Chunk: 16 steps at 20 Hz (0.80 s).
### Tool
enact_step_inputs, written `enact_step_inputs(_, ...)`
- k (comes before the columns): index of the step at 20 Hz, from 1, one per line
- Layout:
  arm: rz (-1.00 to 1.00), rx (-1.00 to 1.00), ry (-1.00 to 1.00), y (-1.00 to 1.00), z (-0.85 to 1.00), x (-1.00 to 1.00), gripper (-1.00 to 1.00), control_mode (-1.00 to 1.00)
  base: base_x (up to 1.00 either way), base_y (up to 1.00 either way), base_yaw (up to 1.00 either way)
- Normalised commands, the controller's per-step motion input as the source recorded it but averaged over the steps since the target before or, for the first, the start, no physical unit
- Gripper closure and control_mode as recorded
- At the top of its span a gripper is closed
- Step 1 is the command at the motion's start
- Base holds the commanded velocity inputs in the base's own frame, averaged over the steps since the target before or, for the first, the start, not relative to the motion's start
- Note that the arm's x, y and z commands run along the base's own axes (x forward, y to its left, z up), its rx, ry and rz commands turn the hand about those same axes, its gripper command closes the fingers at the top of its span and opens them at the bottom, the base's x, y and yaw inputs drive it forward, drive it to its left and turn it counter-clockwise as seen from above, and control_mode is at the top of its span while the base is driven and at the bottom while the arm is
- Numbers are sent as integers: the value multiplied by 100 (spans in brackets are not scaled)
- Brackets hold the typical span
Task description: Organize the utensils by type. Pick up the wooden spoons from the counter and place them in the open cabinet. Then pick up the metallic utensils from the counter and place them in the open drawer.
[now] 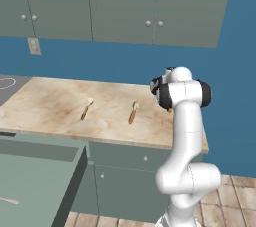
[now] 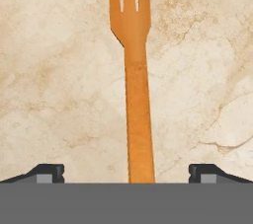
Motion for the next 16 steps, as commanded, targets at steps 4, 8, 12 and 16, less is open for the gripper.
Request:
enact_step_inputs(4, 0, 0, -4, 0, -25, 0, -100, -100, 0, 0, 0)
enact_step_inputs(8, 0, 0, 0, 0, -17, 1, 100, -100, 0, 0, 0)
enact_step_inputs(12, 0, 0, 0, 0, 0, 0, 100, -100, 0, 0, 0)
enact_step_inputs(16, 0, 0, 0, 0, 0, 0, 100, -100, 0, 0, 0)
